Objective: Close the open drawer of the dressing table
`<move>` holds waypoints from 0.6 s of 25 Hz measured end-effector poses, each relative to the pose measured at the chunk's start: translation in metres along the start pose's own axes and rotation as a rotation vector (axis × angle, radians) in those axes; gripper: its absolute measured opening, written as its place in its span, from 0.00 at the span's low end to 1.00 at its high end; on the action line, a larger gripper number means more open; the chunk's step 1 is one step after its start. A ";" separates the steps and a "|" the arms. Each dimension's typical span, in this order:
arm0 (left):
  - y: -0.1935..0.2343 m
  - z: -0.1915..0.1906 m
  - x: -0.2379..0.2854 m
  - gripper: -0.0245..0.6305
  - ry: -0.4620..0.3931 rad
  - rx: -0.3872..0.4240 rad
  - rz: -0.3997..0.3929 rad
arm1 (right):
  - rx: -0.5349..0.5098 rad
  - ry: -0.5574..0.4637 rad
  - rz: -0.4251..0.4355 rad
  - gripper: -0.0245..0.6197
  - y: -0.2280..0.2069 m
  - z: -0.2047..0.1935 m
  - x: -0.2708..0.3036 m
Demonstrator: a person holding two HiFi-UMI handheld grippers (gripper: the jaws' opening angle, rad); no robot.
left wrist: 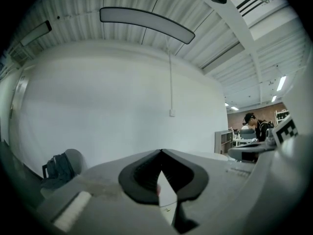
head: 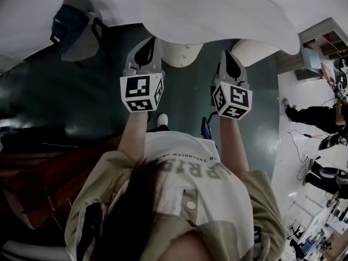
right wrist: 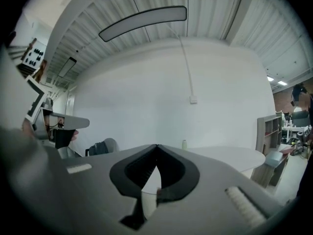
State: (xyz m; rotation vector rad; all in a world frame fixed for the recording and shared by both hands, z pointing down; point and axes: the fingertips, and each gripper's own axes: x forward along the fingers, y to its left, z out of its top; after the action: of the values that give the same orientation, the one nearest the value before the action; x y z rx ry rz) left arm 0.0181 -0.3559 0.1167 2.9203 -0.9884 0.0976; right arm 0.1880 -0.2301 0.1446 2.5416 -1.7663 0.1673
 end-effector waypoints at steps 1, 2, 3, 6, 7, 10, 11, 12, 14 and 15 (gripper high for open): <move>0.001 0.001 0.001 0.05 -0.001 0.002 0.002 | -0.005 -0.006 0.001 0.05 0.001 0.003 0.002; 0.003 0.002 0.002 0.05 -0.003 0.003 0.003 | -0.010 -0.011 0.001 0.05 0.002 0.005 0.004; 0.004 0.003 0.003 0.05 -0.004 0.004 0.003 | -0.012 -0.017 0.001 0.05 0.002 0.007 0.005; 0.007 0.004 0.006 0.05 -0.003 0.005 0.004 | -0.023 -0.034 -0.003 0.05 0.004 0.013 0.009; 0.007 0.003 0.006 0.05 -0.001 0.004 0.004 | -0.033 -0.038 -0.007 0.05 0.005 0.014 0.010; 0.009 0.001 0.007 0.05 0.005 0.001 0.006 | -0.067 -0.047 -0.021 0.04 0.005 0.016 0.012; 0.009 0.001 0.007 0.05 0.007 0.000 0.006 | -0.070 -0.049 -0.021 0.04 0.005 0.017 0.012; 0.009 0.001 0.007 0.05 0.009 0.000 0.006 | -0.070 -0.050 -0.021 0.04 0.005 0.017 0.012; 0.010 0.000 0.005 0.05 0.012 -0.002 0.007 | -0.066 -0.051 -0.018 0.04 0.005 0.017 0.011; 0.010 -0.001 0.004 0.05 0.014 -0.002 0.008 | -0.063 -0.052 -0.017 0.04 0.005 0.018 0.010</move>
State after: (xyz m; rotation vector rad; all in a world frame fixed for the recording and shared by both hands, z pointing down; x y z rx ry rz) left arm 0.0159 -0.3661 0.1179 2.9095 -0.9981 0.1164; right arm 0.1882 -0.2430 0.1280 2.5387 -1.7376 0.0448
